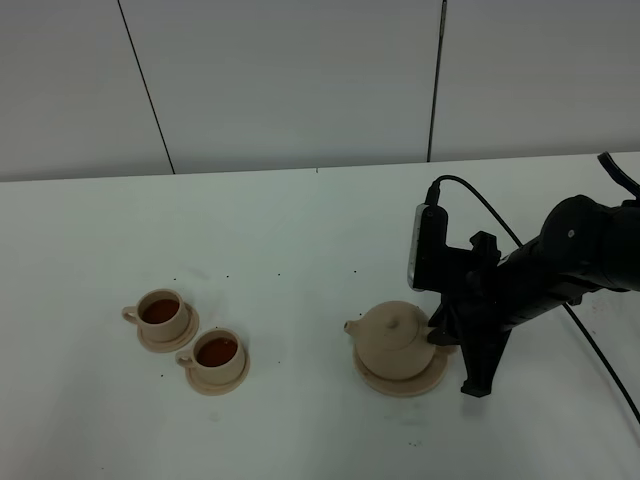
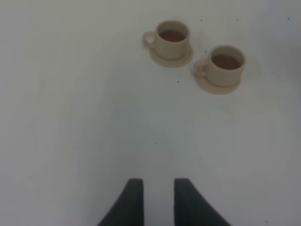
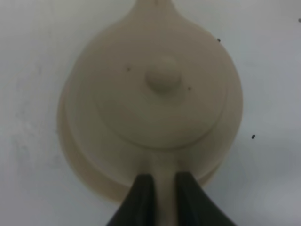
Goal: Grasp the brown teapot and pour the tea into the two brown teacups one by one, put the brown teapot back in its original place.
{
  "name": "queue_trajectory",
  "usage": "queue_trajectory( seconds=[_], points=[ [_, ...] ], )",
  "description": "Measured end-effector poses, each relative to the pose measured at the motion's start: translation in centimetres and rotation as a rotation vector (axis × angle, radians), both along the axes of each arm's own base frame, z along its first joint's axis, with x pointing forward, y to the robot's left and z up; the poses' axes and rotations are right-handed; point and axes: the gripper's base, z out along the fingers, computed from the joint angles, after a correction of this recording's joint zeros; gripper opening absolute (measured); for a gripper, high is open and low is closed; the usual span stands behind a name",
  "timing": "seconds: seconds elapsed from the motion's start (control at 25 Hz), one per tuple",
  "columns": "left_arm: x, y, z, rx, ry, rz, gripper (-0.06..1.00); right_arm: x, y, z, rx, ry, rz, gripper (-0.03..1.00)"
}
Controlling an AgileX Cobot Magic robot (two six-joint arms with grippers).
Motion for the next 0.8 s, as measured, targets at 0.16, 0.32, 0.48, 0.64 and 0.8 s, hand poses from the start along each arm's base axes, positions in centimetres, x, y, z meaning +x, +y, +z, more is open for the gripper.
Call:
queue_trajectory(
  seconds=[0.16, 0.32, 0.48, 0.64, 0.8],
  points=[
    [0.0, 0.0, 0.0, 0.0, 0.0, 0.0, 0.23, 0.0, 0.0, 0.0, 0.0, 0.0, -0.001, 0.1],
    [0.0, 0.0, 0.0, 0.0, 0.0, 0.0, 0.23, -0.01, 0.0, 0.0, 0.003, 0.005, -0.009, 0.13],
    [0.0, 0.0, 0.0, 0.0, 0.0, 0.0, 0.23, -0.01, 0.0, 0.0, 0.007, 0.009, -0.016, 0.21],
    [0.0, 0.0, 0.0, 0.0, 0.0, 0.0, 0.23, -0.01, 0.0, 0.0, 0.009, 0.012, -0.022, 0.26],
    [0.0, 0.0, 0.0, 0.0, 0.0, 0.0, 0.23, 0.0, 0.0, 0.0, 0.011, 0.015, -0.029, 0.27]
  ],
)
